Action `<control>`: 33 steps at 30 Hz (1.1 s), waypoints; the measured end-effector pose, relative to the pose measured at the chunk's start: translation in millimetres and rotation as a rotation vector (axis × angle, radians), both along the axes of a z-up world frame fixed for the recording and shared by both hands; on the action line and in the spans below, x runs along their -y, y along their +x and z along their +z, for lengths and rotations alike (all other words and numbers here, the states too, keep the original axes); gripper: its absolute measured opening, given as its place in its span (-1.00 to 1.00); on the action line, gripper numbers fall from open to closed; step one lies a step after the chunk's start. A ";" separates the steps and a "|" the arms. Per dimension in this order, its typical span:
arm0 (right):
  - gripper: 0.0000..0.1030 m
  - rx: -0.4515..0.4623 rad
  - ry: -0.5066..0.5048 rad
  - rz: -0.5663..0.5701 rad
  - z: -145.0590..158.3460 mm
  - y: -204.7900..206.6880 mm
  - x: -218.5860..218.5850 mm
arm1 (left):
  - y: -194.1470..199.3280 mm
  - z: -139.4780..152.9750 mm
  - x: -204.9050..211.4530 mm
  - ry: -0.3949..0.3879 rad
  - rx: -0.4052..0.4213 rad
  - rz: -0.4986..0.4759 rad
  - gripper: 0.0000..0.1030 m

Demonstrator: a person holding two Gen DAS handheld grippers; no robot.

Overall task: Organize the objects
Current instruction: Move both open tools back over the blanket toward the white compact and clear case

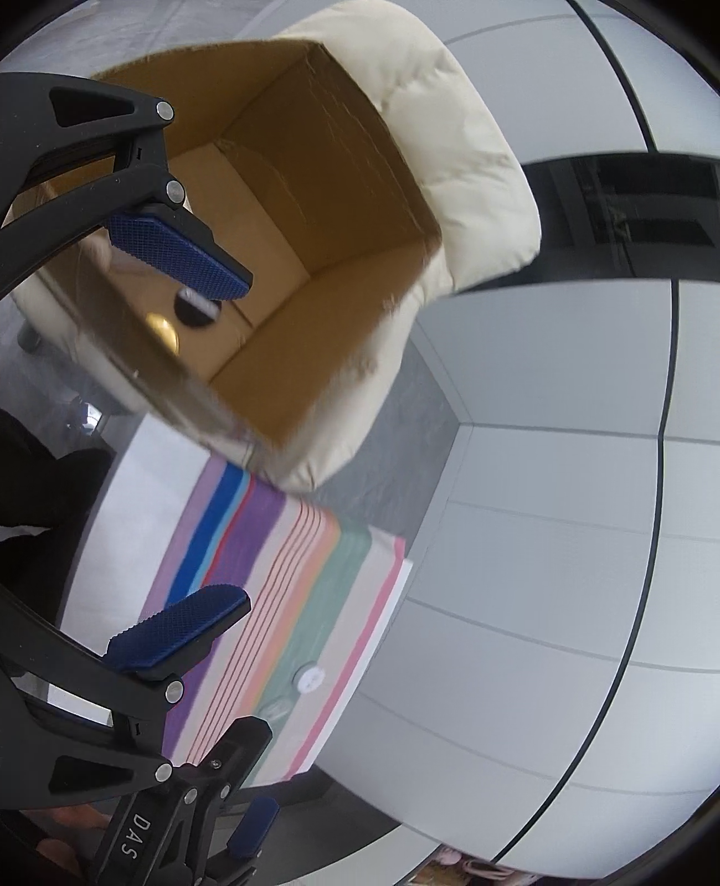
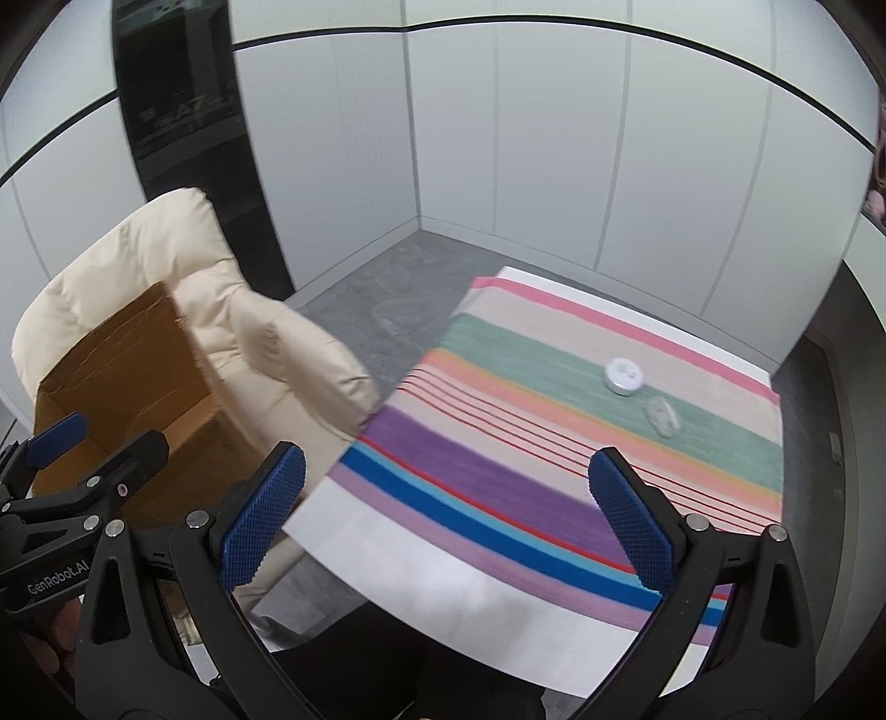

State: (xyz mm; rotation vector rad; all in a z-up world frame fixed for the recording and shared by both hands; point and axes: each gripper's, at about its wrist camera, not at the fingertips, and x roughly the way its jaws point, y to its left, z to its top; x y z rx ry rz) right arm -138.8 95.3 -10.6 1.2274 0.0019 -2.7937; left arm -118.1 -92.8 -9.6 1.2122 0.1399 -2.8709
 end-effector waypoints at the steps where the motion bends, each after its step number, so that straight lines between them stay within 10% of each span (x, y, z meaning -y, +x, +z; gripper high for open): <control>1: 1.00 0.001 -0.001 -0.009 -0.2 0.8 -6.5 | -0.9 -0.3 -5.7 0.000 0.001 -0.010 1.00; 33: 1.00 0.045 0.005 -0.262 -14.5 34.6 -177.9 | -25.3 -30.9 -167.6 -0.054 0.052 -0.291 1.00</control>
